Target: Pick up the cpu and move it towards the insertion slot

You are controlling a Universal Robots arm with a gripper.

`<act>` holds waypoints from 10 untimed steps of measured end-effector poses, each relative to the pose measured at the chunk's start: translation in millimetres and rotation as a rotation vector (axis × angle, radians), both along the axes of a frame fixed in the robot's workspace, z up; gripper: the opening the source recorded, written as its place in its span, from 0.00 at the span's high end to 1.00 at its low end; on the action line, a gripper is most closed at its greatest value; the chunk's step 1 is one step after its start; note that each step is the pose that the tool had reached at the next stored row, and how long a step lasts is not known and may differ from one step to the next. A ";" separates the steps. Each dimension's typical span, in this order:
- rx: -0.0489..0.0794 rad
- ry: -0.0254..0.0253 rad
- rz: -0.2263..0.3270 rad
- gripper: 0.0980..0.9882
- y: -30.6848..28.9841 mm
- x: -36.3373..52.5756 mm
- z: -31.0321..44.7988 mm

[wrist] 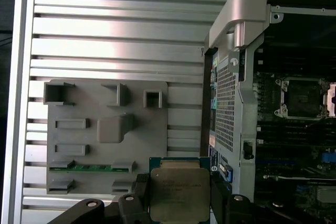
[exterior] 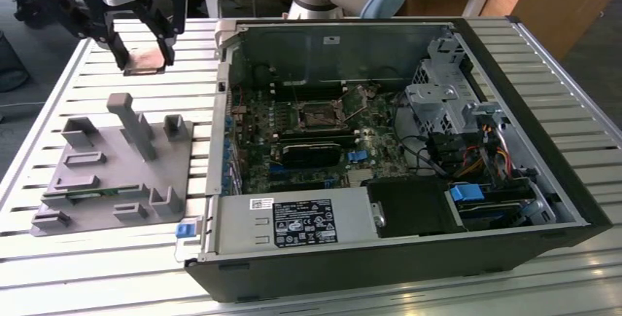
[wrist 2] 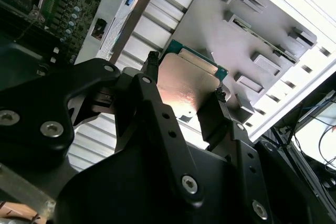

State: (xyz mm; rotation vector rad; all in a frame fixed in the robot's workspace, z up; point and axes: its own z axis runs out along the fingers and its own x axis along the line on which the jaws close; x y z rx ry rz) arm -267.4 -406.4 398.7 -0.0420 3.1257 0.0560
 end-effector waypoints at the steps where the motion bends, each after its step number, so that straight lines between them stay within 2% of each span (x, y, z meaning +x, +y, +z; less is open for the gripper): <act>1: 0.000 -0.0001 0.000 0.50 0.0 0.7 0.0; 10: 0.000 0.0000 0.000 0.50 0.0 7.3 0.0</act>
